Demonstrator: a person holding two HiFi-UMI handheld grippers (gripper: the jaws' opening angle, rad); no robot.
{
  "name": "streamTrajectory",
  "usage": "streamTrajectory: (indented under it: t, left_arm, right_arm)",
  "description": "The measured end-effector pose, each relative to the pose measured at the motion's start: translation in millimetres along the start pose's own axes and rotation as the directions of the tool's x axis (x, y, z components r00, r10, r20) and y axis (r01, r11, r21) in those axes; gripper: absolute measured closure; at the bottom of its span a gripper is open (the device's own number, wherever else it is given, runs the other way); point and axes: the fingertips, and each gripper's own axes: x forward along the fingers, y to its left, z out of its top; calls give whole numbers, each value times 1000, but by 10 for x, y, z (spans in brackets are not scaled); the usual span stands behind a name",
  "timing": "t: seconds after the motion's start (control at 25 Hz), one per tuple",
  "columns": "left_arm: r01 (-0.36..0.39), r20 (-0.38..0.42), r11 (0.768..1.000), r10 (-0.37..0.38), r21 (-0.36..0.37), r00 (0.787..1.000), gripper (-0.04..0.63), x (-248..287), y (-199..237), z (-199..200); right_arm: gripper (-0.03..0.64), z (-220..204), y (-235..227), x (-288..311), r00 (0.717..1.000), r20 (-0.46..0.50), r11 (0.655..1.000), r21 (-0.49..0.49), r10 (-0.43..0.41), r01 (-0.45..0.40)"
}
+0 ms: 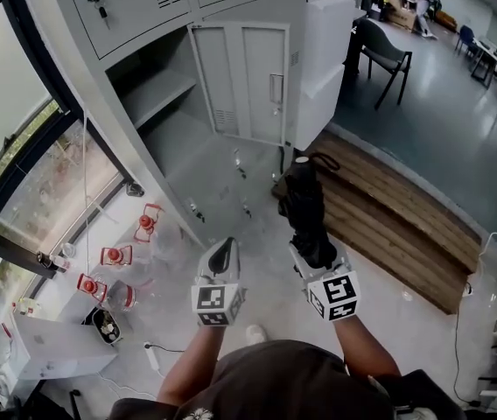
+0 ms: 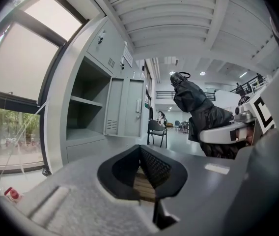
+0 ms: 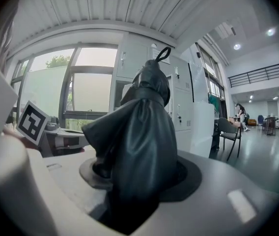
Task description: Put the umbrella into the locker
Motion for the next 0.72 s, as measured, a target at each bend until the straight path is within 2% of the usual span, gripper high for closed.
streamTrajectory:
  t: [0.2,0.52,0.72]
  left_arm:
    - [-7,-1,1000,7,-22,1000,591,4,316,-1]
    - [-11,3,1000,11,-18,1000,592,-37,636,10]
    - [-44,9,999,44,-27,999,592,-47,834,-13]
  right_arm:
    - [388,38,173,277,1000,-8,1000,0,3,-3]
    - [388,78,431,605,999,-32,999,-25,29,-30]
    - [388,101,533,806,998,-29,997,-32,63,-64]
